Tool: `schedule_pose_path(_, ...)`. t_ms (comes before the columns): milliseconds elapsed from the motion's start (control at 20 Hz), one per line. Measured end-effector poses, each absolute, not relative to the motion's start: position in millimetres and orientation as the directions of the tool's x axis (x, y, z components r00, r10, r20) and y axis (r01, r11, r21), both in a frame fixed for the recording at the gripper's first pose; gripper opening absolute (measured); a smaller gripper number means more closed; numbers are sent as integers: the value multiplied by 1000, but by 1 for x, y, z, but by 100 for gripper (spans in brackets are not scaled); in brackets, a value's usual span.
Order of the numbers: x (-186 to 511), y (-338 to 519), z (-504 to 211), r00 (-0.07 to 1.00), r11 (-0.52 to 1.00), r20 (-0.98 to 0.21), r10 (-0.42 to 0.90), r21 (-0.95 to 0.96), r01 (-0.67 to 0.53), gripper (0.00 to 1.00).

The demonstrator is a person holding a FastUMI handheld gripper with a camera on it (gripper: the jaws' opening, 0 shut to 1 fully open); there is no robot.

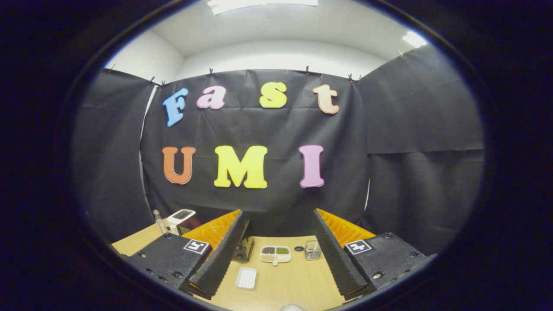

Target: Open the toaster oven, put the food inside, and close the toaster oven door.

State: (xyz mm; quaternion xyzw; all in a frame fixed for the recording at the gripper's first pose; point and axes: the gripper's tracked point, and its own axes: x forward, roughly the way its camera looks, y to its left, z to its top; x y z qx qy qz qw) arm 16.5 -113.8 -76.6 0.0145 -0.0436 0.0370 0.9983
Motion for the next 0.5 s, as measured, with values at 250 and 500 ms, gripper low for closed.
schedule_pose_path(250, 8, -106, -76, 994, 997, 98, 57, 40, -62, 99)
schedule_pose_path(500, 8, -103, -80, 996, 997, 81, 41, 55, -46, 99)
